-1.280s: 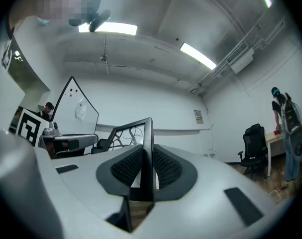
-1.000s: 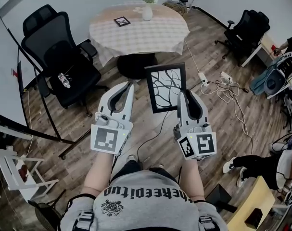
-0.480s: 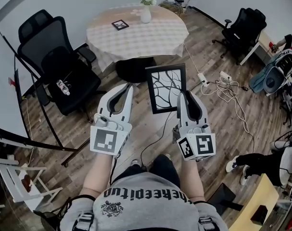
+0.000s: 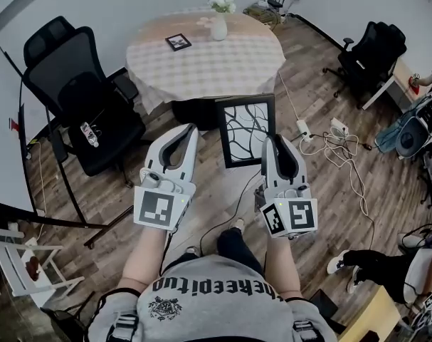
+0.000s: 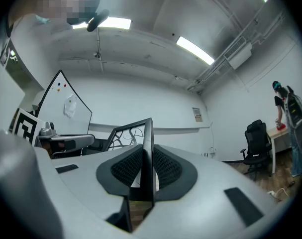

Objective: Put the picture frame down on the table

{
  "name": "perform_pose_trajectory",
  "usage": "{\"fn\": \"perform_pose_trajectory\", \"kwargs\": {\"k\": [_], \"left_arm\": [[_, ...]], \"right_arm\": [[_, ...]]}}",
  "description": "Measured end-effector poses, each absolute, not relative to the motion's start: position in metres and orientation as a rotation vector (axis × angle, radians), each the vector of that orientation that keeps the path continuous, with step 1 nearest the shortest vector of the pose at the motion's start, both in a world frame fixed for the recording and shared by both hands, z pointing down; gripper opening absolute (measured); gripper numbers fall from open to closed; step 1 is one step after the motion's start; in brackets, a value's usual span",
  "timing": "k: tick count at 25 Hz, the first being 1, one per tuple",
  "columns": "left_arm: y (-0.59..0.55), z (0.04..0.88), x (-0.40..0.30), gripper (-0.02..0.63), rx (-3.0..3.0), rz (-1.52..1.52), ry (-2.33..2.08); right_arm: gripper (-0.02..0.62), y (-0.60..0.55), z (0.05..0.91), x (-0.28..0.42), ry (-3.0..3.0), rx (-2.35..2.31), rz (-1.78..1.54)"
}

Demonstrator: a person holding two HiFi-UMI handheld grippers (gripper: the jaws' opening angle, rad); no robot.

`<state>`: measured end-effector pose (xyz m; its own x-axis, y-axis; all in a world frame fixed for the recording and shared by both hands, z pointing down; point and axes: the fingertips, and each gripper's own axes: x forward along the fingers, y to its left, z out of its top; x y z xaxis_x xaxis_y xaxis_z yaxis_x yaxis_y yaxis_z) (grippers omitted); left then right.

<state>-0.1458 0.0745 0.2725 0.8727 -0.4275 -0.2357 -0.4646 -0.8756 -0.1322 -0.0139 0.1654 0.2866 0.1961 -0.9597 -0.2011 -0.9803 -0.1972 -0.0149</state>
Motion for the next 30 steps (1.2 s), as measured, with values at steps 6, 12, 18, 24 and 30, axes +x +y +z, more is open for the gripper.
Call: {"fn": "perform_pose_trajectory", "kwargs": {"k": [6, 12, 18, 24, 30], "left_arm": [[0.047, 0.264, -0.09, 0.017, -2.85, 0.309, 0.76], [0.043, 0.269, -0.045, 0.017, -2.829, 0.322, 0.821], [0.048, 0.265, 0.0, 0.015, -2.807, 0.336, 0.87], [0.042, 0.27, 0.015, 0.017, -2.792, 0.306, 0.91], [0.02, 0.275, 0.028, 0.017, -2.805, 0.284, 0.904]], "right_arm": [[0.071, 0.131, 0.277, 0.046, 1.953, -2.271, 0.219], [0.071, 0.122, 0.282, 0.092, 2.003, -2.225, 0.222], [0.071, 0.119, 0.281, 0.14, 2.044, -2.181, 0.22], [0.071, 0.109, 0.285, 0.16, 2.053, -2.147, 0.203], [0.071, 0.088, 0.289, 0.172, 2.042, -2.152, 0.19]]}}
